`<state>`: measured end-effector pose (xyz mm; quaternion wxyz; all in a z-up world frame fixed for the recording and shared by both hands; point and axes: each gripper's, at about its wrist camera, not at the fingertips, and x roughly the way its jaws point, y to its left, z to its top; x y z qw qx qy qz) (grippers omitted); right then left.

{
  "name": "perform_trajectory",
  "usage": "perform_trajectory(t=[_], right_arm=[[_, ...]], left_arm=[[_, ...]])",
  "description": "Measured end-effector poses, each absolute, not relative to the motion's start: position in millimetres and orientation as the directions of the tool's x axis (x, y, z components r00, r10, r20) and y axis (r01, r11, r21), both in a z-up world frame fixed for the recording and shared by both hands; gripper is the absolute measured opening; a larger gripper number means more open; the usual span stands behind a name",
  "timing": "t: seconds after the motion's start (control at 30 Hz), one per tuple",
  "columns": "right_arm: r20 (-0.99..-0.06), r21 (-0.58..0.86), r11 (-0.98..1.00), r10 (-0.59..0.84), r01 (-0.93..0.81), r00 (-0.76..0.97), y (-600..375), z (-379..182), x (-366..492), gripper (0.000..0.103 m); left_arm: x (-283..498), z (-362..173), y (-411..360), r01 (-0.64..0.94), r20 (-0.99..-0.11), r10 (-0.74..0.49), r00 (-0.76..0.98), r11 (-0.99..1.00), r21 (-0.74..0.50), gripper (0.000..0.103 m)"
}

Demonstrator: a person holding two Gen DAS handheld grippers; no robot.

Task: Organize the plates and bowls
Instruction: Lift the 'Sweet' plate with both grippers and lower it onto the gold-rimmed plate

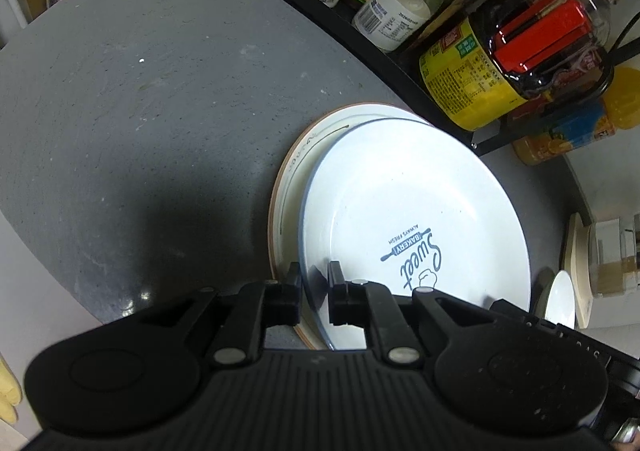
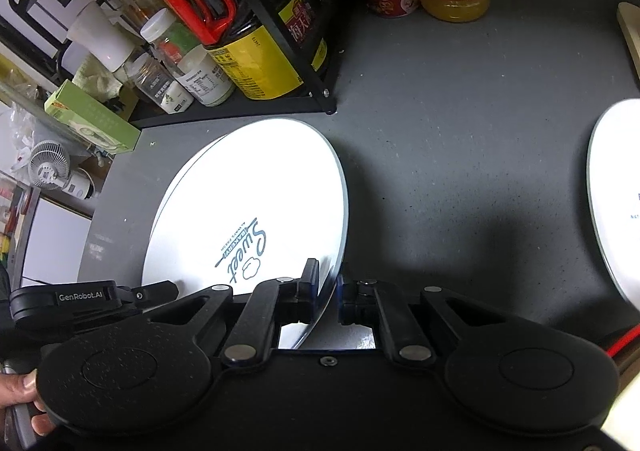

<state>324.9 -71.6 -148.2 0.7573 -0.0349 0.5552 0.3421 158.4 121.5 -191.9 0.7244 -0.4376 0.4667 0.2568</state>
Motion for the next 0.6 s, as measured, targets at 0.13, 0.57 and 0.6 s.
perform_trajectory(t=[0.13,0.57,0.6], right_arm=[[-0.863,0.331,0.764,0.483,-0.554,0.15,-71.4,-148.0,327.1,0.008],[-0.867,0.351,0.777,0.481,-0.523,0.133,-72.3,-154.3,334.7,0.007],[-0.869,0.352,0.78,0.478,-0.518,0.13,-72.6,-155.4,335.6,0.007]], left_arm=[[163.3,-188.1,126.5,-0.784,-0.914,-0.054,0.402,0.495,-0.374,0.009],[162.3,-174.8,155.8,-0.801,-0.921,0.026,0.389,0.504,-0.324,0.032],[163.1,-176.3,156.8,-0.801,-0.92,0.024,0.39,0.503,-0.326,0.032]])
